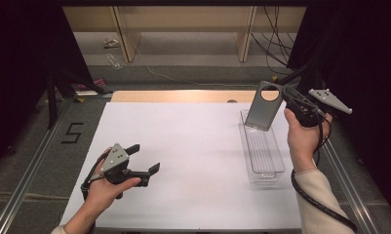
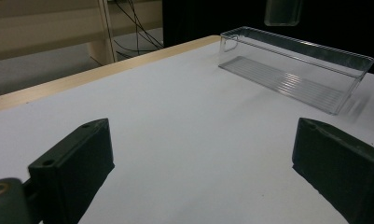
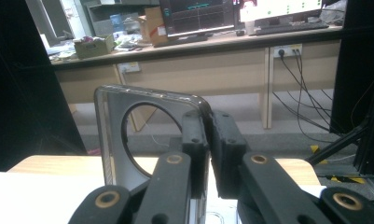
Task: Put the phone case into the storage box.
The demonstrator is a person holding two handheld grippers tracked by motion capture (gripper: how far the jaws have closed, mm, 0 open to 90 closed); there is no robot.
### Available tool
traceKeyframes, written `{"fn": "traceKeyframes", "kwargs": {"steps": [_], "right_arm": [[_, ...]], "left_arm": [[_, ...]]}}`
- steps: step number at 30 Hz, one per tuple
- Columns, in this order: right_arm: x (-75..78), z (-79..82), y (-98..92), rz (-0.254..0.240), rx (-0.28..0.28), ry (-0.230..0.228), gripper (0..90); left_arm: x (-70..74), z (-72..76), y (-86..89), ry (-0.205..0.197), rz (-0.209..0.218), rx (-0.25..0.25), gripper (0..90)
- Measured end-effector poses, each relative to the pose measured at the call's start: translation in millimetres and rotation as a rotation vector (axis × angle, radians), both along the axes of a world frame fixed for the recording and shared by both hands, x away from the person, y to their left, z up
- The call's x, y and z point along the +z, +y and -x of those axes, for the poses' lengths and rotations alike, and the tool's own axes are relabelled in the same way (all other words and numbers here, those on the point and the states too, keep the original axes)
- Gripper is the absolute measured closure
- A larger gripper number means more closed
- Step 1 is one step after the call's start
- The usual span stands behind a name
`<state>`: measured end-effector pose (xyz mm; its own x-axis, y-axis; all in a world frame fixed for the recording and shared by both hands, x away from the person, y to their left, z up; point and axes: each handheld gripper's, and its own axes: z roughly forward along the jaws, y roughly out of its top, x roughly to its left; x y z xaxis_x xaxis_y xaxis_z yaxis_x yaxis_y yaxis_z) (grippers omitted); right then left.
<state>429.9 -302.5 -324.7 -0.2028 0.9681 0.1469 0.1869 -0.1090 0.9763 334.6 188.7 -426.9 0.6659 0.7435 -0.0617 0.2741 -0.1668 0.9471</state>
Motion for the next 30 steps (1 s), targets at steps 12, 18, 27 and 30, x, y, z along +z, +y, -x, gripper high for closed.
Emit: {"fn": "traceKeyframes", "kwargs": {"steps": [12,18,27,30], "right_arm": [[-1.5,-4.5,-1.0,0.006,-0.005,0.002,85.2],[-1.9,-6.0,-1.5,0.009,-0.007,0.001,85.2],[-2.9,-8.6,-1.4,0.017,-0.008,0.002,85.2],[-2.8,-9.0,-1.2,0.016,-0.008,0.006,85.2]], "left_arm": [[0.1,-0.1,0.4,0.0,0.0,0.0,4.6],[-0.3,-0.1,0.0,0.001,0.0,0.0,4.7],[-0.5,-0.3,0.1,0.0,-0.002,0.0,4.7],[-0.6,-0.4,0.3,0.0,-0.003,0.0,4.7]]}}
